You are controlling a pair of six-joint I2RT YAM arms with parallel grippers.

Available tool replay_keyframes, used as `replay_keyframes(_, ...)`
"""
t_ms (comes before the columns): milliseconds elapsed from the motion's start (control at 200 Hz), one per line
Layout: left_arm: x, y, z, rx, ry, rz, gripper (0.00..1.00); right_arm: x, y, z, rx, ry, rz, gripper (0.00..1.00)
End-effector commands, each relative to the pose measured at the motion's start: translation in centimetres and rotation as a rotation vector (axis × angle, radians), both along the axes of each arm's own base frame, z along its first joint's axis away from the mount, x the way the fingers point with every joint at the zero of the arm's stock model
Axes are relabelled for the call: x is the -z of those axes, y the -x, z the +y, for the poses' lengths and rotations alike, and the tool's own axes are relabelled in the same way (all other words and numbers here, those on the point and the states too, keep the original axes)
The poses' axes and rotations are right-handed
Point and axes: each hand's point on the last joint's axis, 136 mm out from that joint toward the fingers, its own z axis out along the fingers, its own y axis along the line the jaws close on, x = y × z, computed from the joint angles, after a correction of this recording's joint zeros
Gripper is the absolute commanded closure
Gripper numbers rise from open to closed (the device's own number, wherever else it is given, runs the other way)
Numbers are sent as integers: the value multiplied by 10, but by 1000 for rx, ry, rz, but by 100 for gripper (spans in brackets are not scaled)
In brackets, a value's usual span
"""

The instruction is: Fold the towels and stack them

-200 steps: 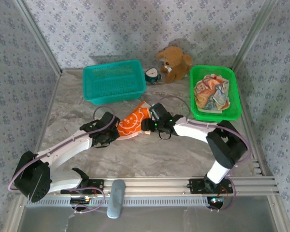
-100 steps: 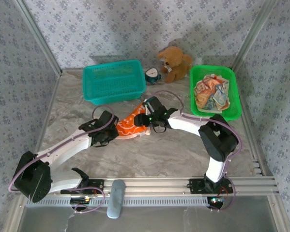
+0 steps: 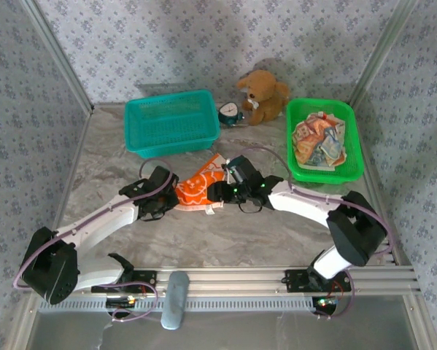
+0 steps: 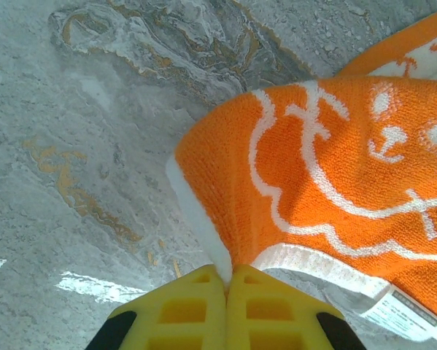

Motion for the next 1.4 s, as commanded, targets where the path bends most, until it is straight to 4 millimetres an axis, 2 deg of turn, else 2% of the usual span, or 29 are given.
replay_keyframes(0,-3,-5,-4,19,2,-5,100,-3,4,-4,16,17,9,43)
replay_keyframes(260,4,-2,-6,32,0,21,100,46,11,-36,87,163,30,44)
replay_keyframes(390,5,-2,-5,35,-3,23,100,65,11,-49,137,209,15,53)
replay_keyframes(485,6,-1,-5,37,-6,26,100,74,7,-48,155,199,16,62)
replay_keyframes(750,6,0,-5,37,-5,33,100,84,-9,-37,171,130,32,64)
replay_keyframes(1024,7,1,-4,29,-5,34,100,93,-14,-32,156,110,62,69)
replay_keyframes(1124,6,1,-4,27,-6,33,100,93,-13,-30,144,106,69,84)
replay_keyframes(1249,4,1,-3,23,-6,29,100,87,-11,-35,151,115,60,90)
replay_keyframes(1319,1,0,-3,23,-1,21,100,79,-9,-40,152,127,46,100)
replay_keyframes(1394,-5,-1,-5,25,6,15,100,69,-7,-45,149,138,32,100)
